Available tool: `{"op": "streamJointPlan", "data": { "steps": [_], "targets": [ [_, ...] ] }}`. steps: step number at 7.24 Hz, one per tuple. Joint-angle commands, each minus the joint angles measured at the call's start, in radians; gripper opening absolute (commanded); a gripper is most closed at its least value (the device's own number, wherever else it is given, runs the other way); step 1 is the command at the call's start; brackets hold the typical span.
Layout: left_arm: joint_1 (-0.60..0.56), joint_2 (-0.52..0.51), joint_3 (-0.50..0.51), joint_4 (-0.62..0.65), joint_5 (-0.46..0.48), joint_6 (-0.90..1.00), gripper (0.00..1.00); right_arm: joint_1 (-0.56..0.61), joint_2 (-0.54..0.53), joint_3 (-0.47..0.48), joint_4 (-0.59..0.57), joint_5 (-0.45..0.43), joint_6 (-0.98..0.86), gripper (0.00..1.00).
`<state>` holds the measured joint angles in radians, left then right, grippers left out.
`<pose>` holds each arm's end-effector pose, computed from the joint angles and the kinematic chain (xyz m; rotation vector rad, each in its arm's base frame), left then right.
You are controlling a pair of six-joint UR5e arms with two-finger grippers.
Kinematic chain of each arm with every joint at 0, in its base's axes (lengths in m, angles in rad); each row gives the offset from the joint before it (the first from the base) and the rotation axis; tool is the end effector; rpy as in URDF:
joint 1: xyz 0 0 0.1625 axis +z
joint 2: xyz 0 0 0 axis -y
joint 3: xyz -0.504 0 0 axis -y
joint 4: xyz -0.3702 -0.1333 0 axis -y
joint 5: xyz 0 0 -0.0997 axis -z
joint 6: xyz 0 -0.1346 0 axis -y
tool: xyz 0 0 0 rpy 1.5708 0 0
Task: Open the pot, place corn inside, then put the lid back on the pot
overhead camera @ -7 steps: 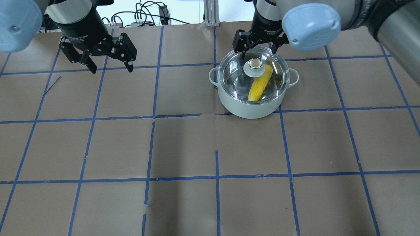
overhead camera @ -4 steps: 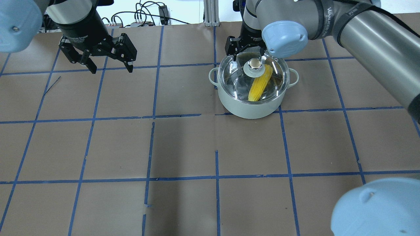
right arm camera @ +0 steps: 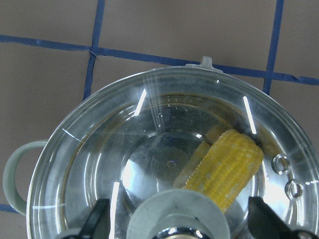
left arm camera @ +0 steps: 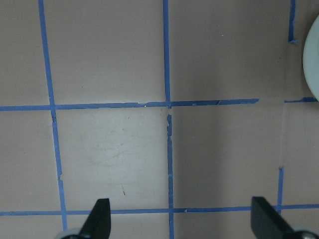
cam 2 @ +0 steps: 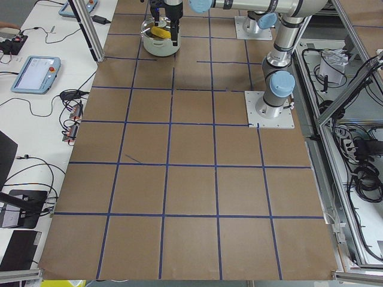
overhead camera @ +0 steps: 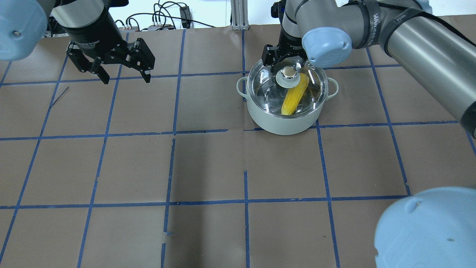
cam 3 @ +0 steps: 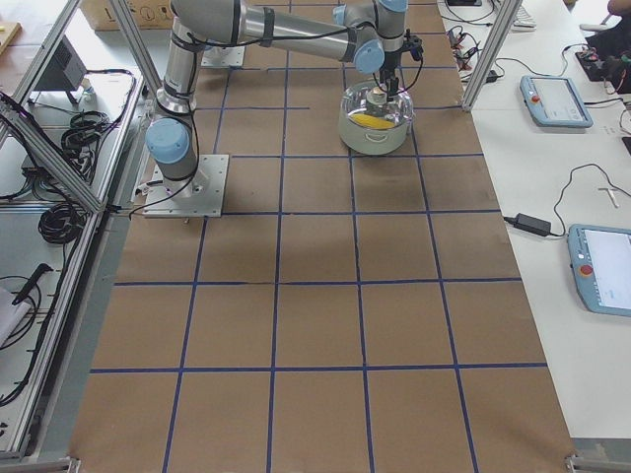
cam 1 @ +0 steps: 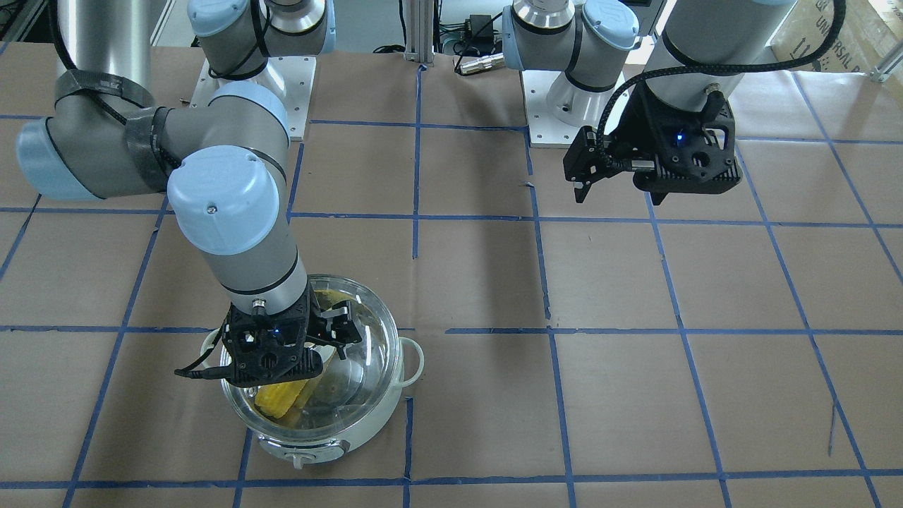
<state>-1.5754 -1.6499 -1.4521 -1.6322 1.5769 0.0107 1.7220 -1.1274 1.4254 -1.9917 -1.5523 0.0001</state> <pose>-0.1348 -0.5059 0.5428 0.0241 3.1353 0.0342 0.2375 -0.6573 0.3877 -0.2364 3.0992 -0.1885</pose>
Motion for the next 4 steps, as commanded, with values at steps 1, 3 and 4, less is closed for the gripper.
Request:
{"op": "streamJointPlan", "data": {
  "steps": [1, 3, 4],
  "targets": [
    [0.0, 0.004, -0.004, 0.0, 0.002, 0.0, 1.0, -0.001, -0.008, 0.004, 0.017, -0.008, 0.004, 0.96],
    [0.0, 0.004, -0.004, 0.0, 0.002, 0.0, 1.0, 0.004, -0.008, 0.003, 0.017, -0.008, 0.005, 0.96],
    [0.0, 0.004, -0.004, 0.0, 0.002, 0.0, 1.0, 0.004, -0.006, 0.003, 0.016, -0.009, 0.006, 0.96]
  ]
}}
